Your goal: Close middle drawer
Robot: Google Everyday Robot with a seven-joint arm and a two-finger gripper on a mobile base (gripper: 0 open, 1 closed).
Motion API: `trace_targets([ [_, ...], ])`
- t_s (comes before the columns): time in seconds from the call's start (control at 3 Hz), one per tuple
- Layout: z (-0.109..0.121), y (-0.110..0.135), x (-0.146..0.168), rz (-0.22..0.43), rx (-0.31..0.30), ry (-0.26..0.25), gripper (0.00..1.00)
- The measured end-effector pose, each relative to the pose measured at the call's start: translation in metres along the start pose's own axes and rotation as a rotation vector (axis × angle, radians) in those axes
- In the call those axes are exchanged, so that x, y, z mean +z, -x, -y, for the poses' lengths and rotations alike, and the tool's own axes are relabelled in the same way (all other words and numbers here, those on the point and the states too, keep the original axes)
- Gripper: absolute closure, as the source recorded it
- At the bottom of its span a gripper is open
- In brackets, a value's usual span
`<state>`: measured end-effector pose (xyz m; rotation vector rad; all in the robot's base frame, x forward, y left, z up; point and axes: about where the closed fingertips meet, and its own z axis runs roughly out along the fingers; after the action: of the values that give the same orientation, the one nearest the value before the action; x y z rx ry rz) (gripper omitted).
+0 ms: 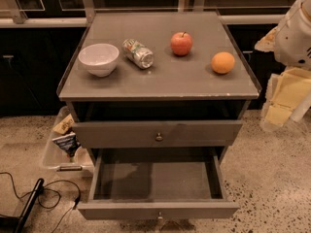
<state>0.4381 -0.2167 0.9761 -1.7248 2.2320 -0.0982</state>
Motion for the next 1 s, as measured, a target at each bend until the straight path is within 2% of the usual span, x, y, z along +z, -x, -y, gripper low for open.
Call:
trace_targets([
  [0.33,0.0,0.0,0.0,0.0,0.0,0.0,0.0],
  [0.67,-0.008,-0.005,0.016,0.002,0.003,0.013,0.0],
  [1.0,-0.03,-0.019,0.056,0.017,0.01,0.058,0.0],
])
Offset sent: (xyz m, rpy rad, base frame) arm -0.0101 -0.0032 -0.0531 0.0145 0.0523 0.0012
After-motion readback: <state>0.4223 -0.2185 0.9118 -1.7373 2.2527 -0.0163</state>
